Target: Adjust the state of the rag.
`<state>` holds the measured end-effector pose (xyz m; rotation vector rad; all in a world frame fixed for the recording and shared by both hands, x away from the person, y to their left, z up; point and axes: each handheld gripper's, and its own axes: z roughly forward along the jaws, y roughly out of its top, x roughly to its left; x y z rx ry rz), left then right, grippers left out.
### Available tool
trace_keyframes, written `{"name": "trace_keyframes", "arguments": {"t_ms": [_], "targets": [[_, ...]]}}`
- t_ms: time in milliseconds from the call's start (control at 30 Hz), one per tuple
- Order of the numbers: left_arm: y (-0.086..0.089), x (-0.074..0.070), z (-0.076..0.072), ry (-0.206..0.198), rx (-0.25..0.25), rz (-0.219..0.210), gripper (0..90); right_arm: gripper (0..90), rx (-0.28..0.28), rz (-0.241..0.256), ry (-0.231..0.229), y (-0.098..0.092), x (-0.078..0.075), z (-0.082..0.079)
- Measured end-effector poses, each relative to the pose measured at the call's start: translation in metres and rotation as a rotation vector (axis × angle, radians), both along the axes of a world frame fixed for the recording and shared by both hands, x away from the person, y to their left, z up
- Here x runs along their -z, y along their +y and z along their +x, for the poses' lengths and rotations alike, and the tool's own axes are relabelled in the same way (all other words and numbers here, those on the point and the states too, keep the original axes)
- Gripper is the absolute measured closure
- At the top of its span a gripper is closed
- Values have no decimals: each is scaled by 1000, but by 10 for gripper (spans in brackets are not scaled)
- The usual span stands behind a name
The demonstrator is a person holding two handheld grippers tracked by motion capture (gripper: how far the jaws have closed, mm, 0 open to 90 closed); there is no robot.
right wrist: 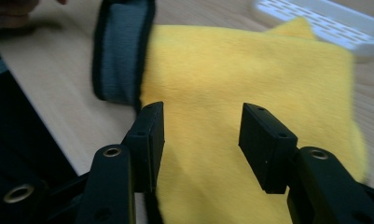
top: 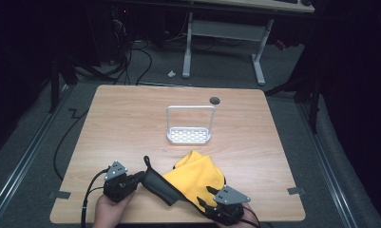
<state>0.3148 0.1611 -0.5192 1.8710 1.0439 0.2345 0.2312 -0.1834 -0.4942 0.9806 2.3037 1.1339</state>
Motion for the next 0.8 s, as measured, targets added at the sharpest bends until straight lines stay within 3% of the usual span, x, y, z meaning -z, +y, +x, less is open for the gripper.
{"name": "trace_keyframes", "arguments": {"t_ms": [133, 267, 333, 367, 433, 467, 700, 800], "targets": [[0, -1, -1, -4, -3, -5, 845, 511, -67, -33, 29, 14, 8, -3], [1, -2, -1, -13, -8, -11, 845, 536, -86, -79, 61, 19, 17, -3], [1, -3, -1, -15, -8, -12, 845, 595, -88, -101, 68, 20, 20, -3], [2, -4, -1, -18, -8, -16, 845, 665, -86, -117, 66, 19, 22, -2], [2, -6, -2, -25, -8, -25, 845, 846, -65, -132, 51, 17, 21, -2], [3, -7, -3, -27, -5, -29, 845, 870, -57, -126, 40, 15, 19, -2], [-1, -21, -11, -69, 29, -72, 834, 879, 27, -65, -66, -3, -4, 0], [-5, -21, -12, -70, 64, -98, 762, 880, 87, -41, -102, -18, -13, 4]]}}
